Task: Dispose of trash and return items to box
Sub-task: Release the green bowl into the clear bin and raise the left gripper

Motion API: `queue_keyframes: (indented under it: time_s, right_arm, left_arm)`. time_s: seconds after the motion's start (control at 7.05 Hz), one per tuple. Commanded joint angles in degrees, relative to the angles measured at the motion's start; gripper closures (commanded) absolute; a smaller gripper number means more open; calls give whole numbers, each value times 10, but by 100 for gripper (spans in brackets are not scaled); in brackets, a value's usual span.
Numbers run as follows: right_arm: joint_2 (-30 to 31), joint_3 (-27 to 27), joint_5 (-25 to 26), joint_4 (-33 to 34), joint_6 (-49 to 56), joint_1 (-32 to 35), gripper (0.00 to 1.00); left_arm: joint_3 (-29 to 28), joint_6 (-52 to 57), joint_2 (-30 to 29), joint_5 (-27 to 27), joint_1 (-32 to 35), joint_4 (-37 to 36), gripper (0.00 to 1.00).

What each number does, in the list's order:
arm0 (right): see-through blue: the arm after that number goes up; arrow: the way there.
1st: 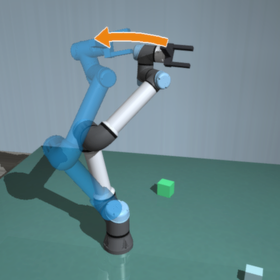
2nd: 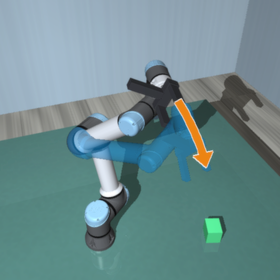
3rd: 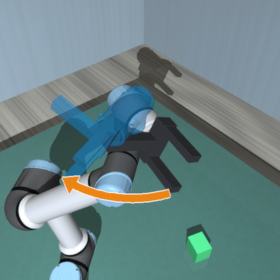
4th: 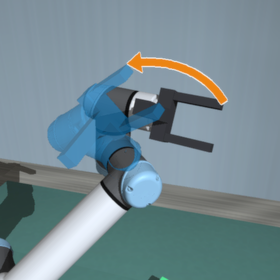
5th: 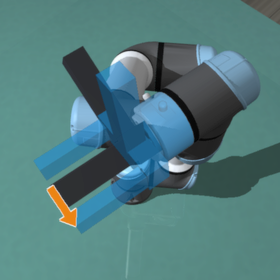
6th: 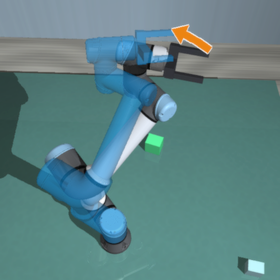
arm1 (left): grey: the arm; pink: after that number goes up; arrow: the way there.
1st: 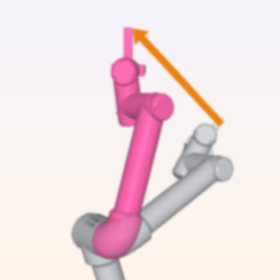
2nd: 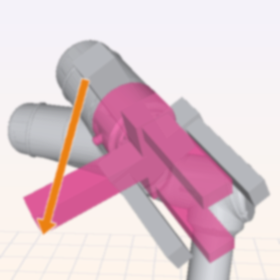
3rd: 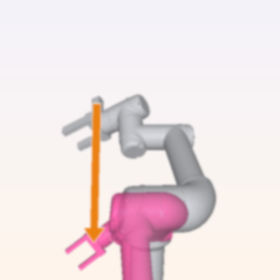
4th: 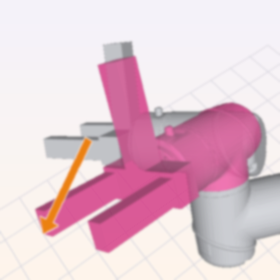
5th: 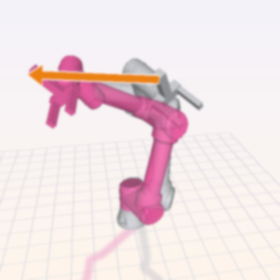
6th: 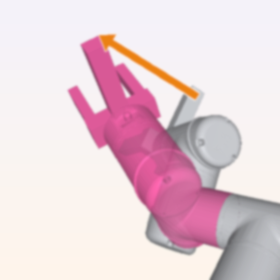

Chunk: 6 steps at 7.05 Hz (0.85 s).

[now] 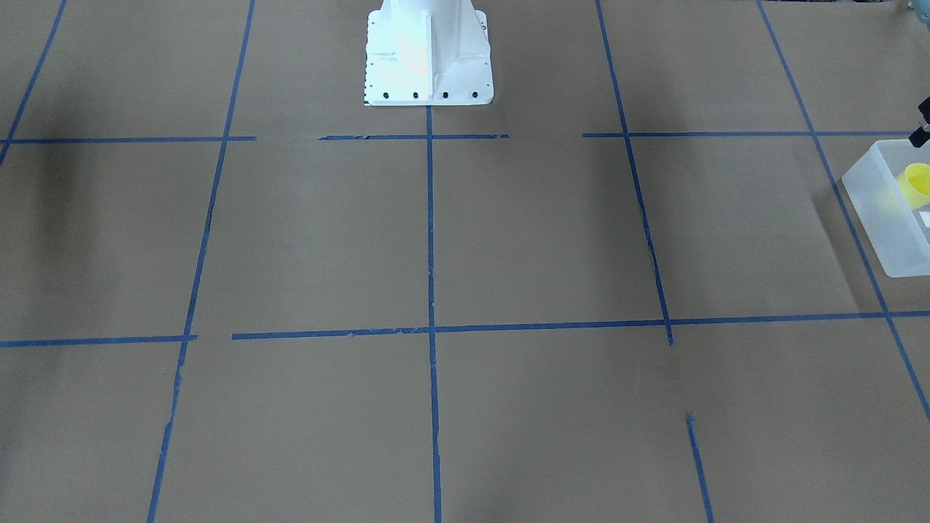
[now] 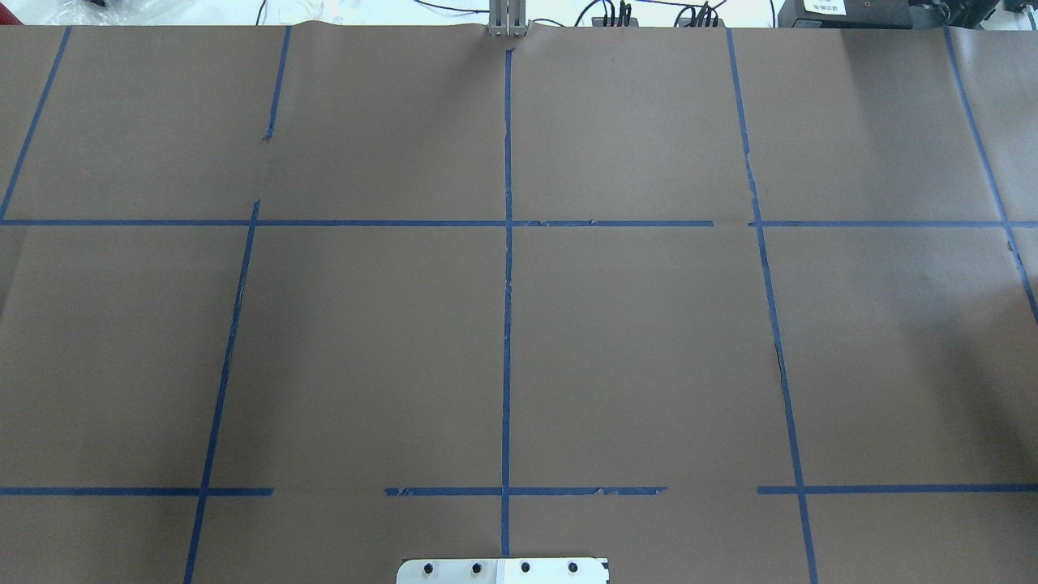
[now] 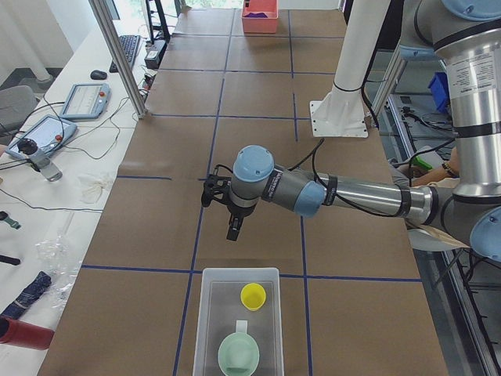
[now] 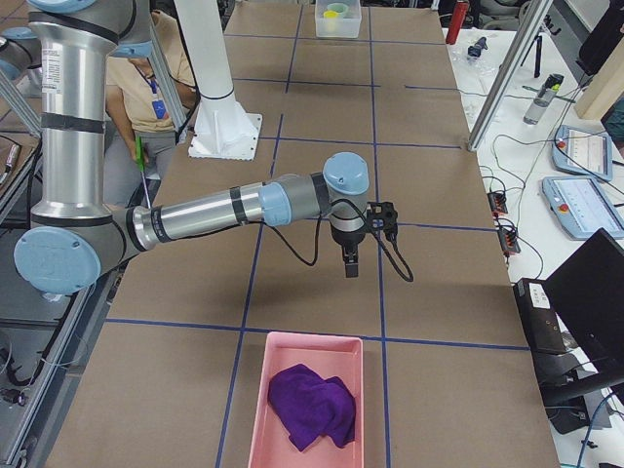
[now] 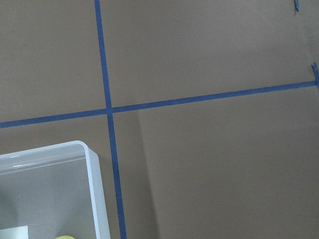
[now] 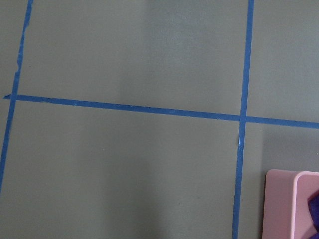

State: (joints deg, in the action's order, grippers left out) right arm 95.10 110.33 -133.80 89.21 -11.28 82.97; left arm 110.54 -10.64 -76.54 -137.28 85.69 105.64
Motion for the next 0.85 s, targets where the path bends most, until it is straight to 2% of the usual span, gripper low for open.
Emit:
queue_keyframes:
  time_s: [0.0,0.14,0.43,0.71]
  right_arm:
    - [6,0,0,0,0,0,0]
    - [14,1,-2,-3,0,0,0]
    - [19,4,-1,-4,0,0,0]
    - [25,4,-3,-4,1,0,0]
  left_arm:
    - [0,-3,2,-1,-12,2,0]
    - [-1,-44,2,3,-39,3,0]
    - [-2,-119,15,4,-42,0,0]
    - [12,-116,46,-1,-46,1,0]
